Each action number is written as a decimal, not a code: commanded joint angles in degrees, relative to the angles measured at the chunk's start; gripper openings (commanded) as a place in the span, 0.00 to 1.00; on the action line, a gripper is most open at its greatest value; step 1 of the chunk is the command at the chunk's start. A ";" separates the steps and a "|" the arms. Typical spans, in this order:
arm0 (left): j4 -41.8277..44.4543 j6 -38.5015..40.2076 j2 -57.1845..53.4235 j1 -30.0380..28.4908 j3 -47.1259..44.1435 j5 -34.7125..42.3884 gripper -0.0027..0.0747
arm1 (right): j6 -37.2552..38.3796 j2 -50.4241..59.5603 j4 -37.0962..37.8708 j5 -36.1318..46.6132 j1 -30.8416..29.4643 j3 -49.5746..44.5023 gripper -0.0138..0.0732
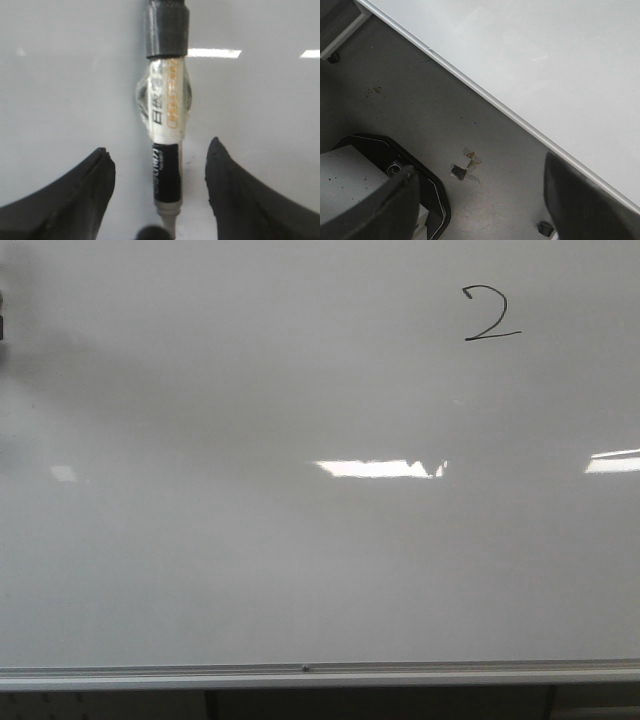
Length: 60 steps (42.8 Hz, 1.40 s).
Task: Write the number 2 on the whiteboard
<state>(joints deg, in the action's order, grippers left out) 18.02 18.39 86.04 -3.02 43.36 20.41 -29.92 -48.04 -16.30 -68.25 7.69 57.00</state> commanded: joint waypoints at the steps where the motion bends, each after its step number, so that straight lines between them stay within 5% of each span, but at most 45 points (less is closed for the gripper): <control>1: 2.90 -0.13 -6.81 0.19 4.81 -9.45 0.57 | 0.01 0.31 -1.08 2.52 -0.49 1.88 0.78; 8: 5.29 -0.18 -14.31 3.31 12.93 -36.89 0.57 | 1.15 0.25 -2.56 3.88 -0.49 1.88 0.78; 17: 5.19 -4.56 -22.38 11.85 20.80 -60.98 0.57 | 10.47 0.25 -2.11 6.17 -0.49 1.88 0.78; 24: 1.36 -4.78 -28.25 15.79 22.04 -72.19 0.57 | 16.17 0.74 2.27 5.64 -0.49 1.88 0.78; 38: -13.87 -14.42 -43.50 16.13 18.39 -76.19 0.56 | 23.31 10.25 10.24 3.90 -0.49 1.88 0.78; 60: -15.12 -14.89 -53.29 16.13 4.70 -69.50 0.54 | 26.07 18.27 13.02 6.88 -0.49 -4.07 0.77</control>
<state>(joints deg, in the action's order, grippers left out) 3.30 3.73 32.70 12.56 47.20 -54.86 -4.55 -29.64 -3.75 -66.46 7.69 51.89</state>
